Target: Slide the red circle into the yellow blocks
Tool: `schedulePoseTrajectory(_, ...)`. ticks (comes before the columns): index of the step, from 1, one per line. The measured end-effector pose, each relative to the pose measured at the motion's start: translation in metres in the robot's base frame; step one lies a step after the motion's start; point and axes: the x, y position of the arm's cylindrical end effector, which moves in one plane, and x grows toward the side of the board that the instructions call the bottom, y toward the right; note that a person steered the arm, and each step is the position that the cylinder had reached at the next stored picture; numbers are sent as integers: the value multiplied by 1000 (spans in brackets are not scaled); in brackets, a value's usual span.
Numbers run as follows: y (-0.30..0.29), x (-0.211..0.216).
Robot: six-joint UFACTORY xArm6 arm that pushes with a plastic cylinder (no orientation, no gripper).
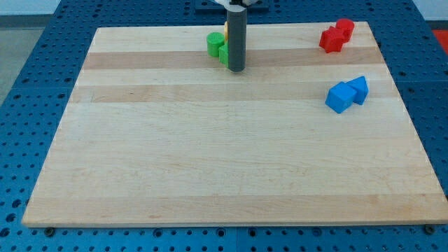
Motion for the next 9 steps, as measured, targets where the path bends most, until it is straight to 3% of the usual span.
schedulePoseTrajectory(1, 7, 1)
schedulePoseTrajectory(5, 157, -1)
schedulePoseTrajectory(7, 271, -18)
schedulePoseTrajectory(9, 283, -77)
